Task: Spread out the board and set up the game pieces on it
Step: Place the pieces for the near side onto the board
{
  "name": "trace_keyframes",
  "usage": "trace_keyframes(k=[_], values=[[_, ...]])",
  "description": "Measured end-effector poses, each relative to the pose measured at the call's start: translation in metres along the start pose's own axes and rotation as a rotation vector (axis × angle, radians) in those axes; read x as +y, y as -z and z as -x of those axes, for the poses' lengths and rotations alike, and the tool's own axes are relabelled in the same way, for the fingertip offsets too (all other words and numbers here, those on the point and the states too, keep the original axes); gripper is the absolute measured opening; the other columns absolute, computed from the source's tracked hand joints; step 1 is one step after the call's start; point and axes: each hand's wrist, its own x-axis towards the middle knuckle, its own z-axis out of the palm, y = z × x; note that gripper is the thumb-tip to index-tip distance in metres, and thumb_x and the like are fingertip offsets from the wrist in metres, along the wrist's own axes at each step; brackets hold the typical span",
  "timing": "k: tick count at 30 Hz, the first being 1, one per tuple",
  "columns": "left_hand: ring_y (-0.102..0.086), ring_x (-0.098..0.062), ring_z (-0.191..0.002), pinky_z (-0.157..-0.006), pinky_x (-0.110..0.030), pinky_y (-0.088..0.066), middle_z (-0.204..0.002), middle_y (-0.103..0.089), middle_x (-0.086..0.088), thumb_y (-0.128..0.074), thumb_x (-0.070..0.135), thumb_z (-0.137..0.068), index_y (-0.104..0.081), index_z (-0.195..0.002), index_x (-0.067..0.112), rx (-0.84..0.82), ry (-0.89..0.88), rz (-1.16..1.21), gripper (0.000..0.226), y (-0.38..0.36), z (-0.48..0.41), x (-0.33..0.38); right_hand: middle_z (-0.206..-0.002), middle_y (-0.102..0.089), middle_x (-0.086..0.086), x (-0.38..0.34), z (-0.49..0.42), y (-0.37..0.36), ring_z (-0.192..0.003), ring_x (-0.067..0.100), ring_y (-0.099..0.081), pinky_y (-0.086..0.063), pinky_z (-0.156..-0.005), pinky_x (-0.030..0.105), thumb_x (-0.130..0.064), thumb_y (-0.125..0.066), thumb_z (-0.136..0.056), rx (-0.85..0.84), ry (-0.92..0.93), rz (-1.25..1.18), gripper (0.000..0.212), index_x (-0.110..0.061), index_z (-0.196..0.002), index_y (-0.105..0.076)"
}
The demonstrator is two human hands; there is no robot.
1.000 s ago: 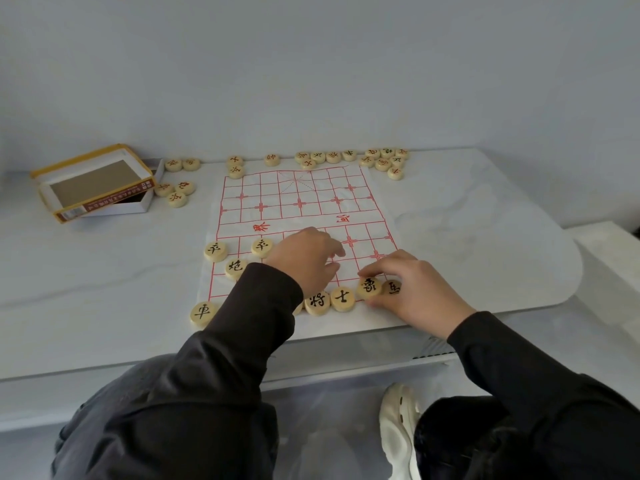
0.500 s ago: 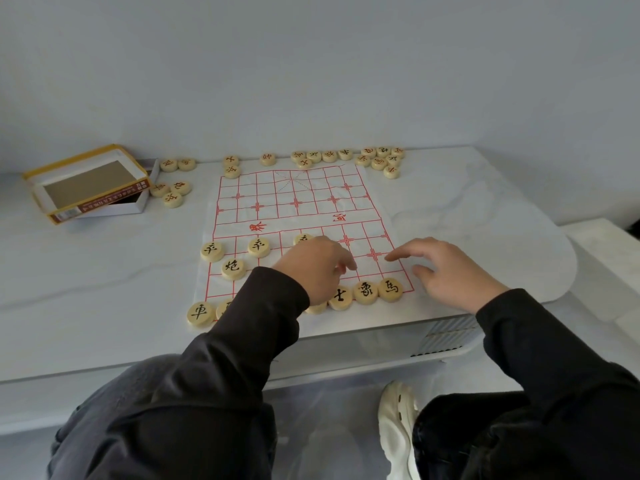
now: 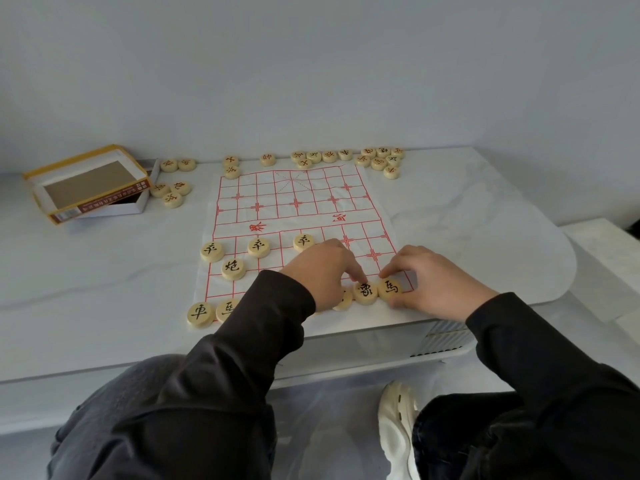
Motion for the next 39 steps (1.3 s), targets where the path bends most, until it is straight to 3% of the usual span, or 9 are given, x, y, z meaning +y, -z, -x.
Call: trace_keyframes(k=[12, 19, 28, 32, 39], values=[[-0.038, -0.016, -0.123, -0.102, -0.028, -0.031, -0.132, -0.048, 0.002, -0.054, -0.003, -0.083, -0.060, -0.123, 0.031, 0.004, -0.049, -0.052, 0.052, -0.003, -0.001, -0.001, -0.114, -0.050, -0.009, -0.001, -0.001, -0.001, -0.106, 0.006, -0.042, -0.033, -0.089, 0.017, -0.031, -0.072, -0.080, 0.007, 0.002, 0.027, 0.033, -0.023, -0.111, -0.063], [-0.039, -0.016, -0.123, -0.101, -0.027, -0.031, -0.132, -0.048, 0.002, -0.052, -0.004, -0.083, -0.061, -0.122, 0.031, 0.020, -0.034, -0.040, 0.053, -0.003, -0.002, 0.000, -0.124, -0.049, -0.008, -0.002, -0.001, 0.001, -0.114, 0.007, -0.042, -0.031, -0.093, 0.018, -0.035, -0.070, -0.081, -0.025, -0.007, 0.057, 0.039, -0.025, -0.118, -0.060], [-0.042, -0.019, -0.124, -0.105, -0.031, -0.035, -0.135, -0.043, 0.000, -0.046, -0.008, -0.083, -0.055, -0.126, 0.031, 0.076, 0.145, -0.057, 0.059, 0.014, 0.006, -0.013, -0.131, -0.050, -0.009, -0.015, -0.008, 0.011, -0.124, 0.008, -0.042, -0.028, -0.099, 0.018, -0.033, -0.068, -0.083, 0.038, -0.011, -0.014, 0.041, -0.025, -0.122, -0.059], [-0.044, -0.019, -0.122, -0.103, -0.030, -0.037, -0.134, -0.044, -0.001, -0.043, -0.006, -0.085, -0.052, -0.129, 0.030, 0.158, 0.226, -0.044, 0.058, 0.027, 0.010, -0.027, -0.127, -0.055, -0.006, -0.026, -0.019, 0.015, -0.120, 0.011, -0.048, -0.035, -0.101, 0.023, -0.030, -0.062, -0.088, 0.103, 0.004, -0.027, 0.032, -0.023, -0.119, -0.060], [-0.040, -0.017, -0.127, -0.107, -0.030, -0.034, -0.138, -0.046, 0.000, -0.041, 0.001, -0.090, -0.056, -0.125, 0.026, 0.358, 0.295, 0.050, 0.046, 0.051, 0.007, -0.057, -0.129, -0.054, -0.005, -0.051, -0.057, 0.020, -0.123, 0.010, -0.045, -0.033, -0.101, 0.023, -0.027, -0.056, -0.093, 0.173, 0.066, -0.020, 0.029, -0.022, -0.120, -0.060]])
